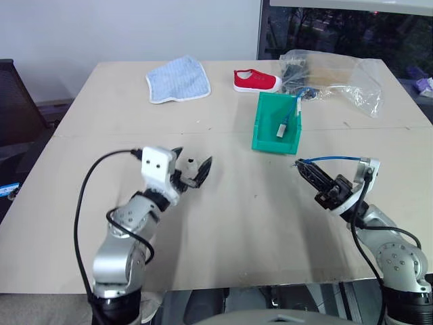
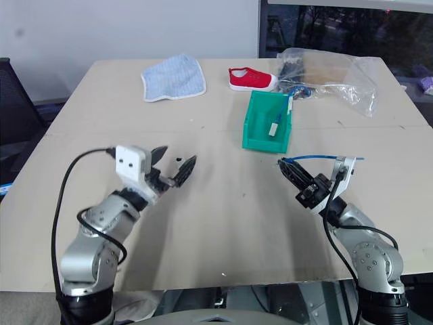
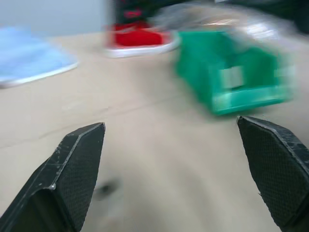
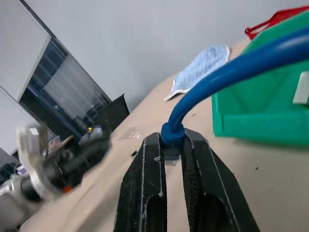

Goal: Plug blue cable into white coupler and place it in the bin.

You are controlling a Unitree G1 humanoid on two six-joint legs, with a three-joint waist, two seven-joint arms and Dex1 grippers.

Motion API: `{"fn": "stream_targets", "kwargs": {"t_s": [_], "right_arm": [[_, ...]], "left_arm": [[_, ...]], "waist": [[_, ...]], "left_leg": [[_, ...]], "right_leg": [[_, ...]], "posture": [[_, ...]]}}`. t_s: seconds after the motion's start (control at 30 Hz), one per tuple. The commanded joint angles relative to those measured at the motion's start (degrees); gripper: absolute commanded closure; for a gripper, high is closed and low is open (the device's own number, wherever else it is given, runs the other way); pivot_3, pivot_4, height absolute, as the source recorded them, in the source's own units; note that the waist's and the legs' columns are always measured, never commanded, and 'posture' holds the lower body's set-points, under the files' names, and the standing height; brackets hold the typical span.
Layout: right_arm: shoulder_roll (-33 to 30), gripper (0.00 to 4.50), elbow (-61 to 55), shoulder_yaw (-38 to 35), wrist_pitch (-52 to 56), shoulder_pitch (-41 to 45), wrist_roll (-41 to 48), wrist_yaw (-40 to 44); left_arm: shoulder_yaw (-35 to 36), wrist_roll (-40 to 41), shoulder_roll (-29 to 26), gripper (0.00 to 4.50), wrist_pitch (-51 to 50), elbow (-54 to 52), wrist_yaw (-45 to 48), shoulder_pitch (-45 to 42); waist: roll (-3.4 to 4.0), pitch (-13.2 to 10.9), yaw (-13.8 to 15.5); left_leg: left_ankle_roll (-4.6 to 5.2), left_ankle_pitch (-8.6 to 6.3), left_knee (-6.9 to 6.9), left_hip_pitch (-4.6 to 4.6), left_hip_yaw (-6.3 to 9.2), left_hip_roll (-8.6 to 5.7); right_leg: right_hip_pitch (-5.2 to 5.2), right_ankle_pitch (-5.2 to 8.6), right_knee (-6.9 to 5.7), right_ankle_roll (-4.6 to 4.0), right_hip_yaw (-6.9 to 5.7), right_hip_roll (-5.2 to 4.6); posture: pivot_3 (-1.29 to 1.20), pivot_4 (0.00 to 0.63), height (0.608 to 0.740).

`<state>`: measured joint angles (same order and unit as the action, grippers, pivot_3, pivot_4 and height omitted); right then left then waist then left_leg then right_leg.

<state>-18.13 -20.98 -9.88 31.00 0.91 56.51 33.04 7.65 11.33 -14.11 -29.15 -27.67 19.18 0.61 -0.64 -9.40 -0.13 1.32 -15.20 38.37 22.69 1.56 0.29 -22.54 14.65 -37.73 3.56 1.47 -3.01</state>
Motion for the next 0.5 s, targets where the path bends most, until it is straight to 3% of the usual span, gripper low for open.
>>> {"fn": "stream_targets", "kwargs": {"t_s": [0.03, 0.33, 0.43, 0.5], "right_arm": [[0.0, 4.50, -0.6, -0.1, -0.8, 0.8, -0.4, 0.8], [1.6, 4.50, -1.8, 0.7, -1.9, -0.7, -2.9, 0.7], [2.4, 4.50, -1.8, 0.8, -2.5, -1.0, -3.6, 0.6], [2.8, 4.50, -1.8, 0.9, -2.8, -1.1, -3.9, 0.5]], "left_arm": [[-2.5, -3.5, 1.7, 0.02, 4.8, 4.9, -3.7, -1.1], [-4.5, -6.0, 1.1, 0.02, 8.8, 17.3, -4.5, -6.4], [-4.7, -6.6, 0.4, 0.85, 9.5, 19.0, -4.5, -7.3], [-4.8, -6.7, 0.1, 1.83, 10.0, 19.6, -4.5, -7.5]], "waist": [[-0.01, 0.0, 0.2], [-0.02, 0.0, 0.1], [-0.01, 0.0, 0.0], [-0.02, 0.0, 0.1]], "left_leg": [[0.00, 0.00, 0.01, 0.01, 0.03, -0.01], [0.00, 0.00, -0.03, 0.04, 0.07, 0.00], [0.00, 0.00, -0.03, 0.04, 0.07, 0.00], [0.00, 0.00, -0.02, 0.03, 0.07, 0.00]], "right_leg": [[0.00, 0.00, -0.01, 0.00, -0.03, 0.01], [-0.03, 0.00, -0.02, 0.01, -0.09, 0.03], [-0.03, 0.00, -0.03, 0.01, -0.09, 0.03], [-0.02, 0.00, -0.04, 0.01, -0.09, 0.02]], "posture": [[0.00, 0.150, 0.740], [0.00, 0.150, 0.740], [0.00, 0.150, 0.740], [0.00, 0.150, 0.740]]}}
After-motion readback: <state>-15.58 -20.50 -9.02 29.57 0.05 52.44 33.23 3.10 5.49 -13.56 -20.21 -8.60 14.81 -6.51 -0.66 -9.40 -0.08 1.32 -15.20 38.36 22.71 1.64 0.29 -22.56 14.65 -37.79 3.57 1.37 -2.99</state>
